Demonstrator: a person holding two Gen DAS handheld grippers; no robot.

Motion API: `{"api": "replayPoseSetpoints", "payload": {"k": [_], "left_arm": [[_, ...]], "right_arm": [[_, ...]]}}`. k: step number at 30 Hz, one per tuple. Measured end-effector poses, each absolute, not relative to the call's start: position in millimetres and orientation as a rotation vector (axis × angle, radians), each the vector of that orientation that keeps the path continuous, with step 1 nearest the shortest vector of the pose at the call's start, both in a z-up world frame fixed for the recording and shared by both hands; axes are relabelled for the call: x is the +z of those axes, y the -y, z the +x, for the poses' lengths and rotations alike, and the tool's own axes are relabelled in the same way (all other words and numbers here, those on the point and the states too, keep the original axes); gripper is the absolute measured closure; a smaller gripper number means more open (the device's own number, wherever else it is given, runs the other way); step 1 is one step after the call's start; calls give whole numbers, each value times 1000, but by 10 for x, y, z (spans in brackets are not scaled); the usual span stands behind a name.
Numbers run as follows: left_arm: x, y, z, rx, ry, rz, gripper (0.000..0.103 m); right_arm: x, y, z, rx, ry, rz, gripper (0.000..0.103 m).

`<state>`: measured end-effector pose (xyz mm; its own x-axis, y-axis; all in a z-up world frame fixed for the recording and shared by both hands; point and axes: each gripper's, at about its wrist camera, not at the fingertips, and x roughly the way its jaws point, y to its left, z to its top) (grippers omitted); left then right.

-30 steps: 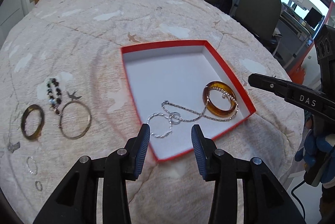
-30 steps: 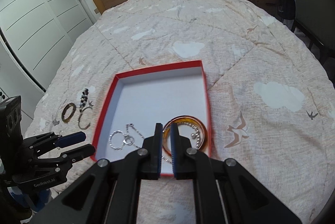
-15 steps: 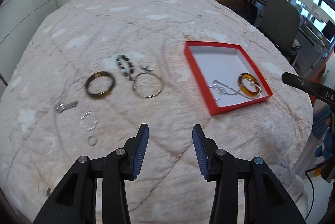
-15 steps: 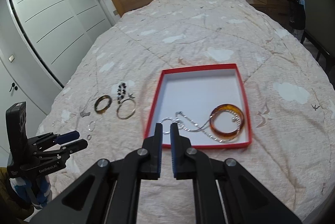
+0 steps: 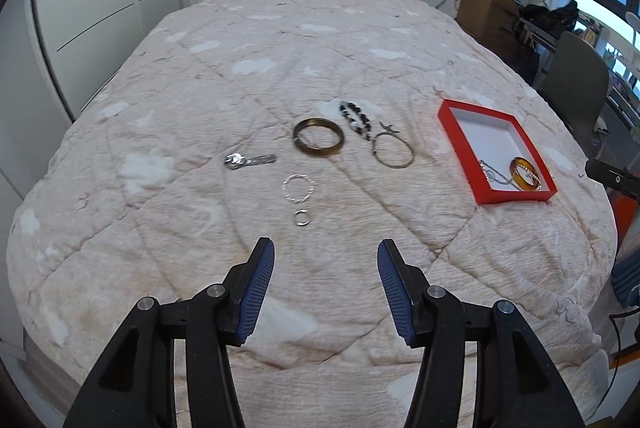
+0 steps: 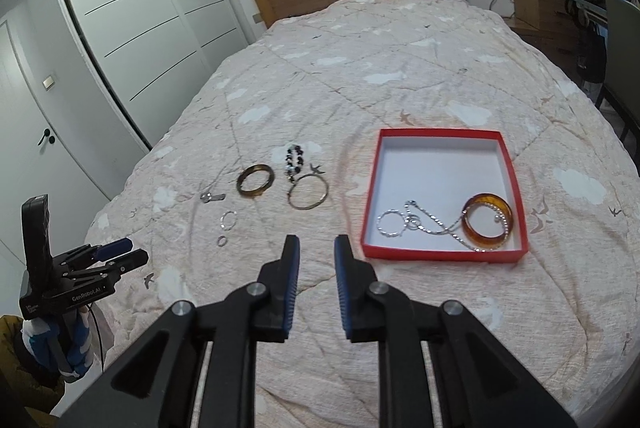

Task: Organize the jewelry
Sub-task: 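Withdraw both tools from the box back over the quilt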

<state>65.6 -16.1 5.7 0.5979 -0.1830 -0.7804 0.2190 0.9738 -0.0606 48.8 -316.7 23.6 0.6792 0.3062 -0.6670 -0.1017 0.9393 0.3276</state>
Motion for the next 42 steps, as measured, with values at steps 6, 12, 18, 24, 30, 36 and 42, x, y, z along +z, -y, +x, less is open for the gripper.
{"api": "replayPoseSetpoints", "payload": {"k": [6,12,18,24,30,36,42], "left_arm": [[33,-133,572,-195,-895,-8,49],[-41,-264,560,-173,-900,-22,49],[-132,-312,597,-177,-914,-35,49],[-259,-300,703,-185,-943,-45,49],[-409,-224,857,-198,-976,-49,49],[-556,-75,1049,-226,-1009,-51,49],[-712,108,1271,-252,-1039,-42,49]], "right_arm": [[320,2919,430,260,-795,232,86],[318,2741,455,283,-809,215,86],[205,2603,540,309,-839,208,86],[70,2541,645,316,-865,209,86],[-111,2548,815,320,-900,221,86],[-321,2541,1008,332,-934,229,86],[-515,2544,1271,342,-960,238,86]]}}
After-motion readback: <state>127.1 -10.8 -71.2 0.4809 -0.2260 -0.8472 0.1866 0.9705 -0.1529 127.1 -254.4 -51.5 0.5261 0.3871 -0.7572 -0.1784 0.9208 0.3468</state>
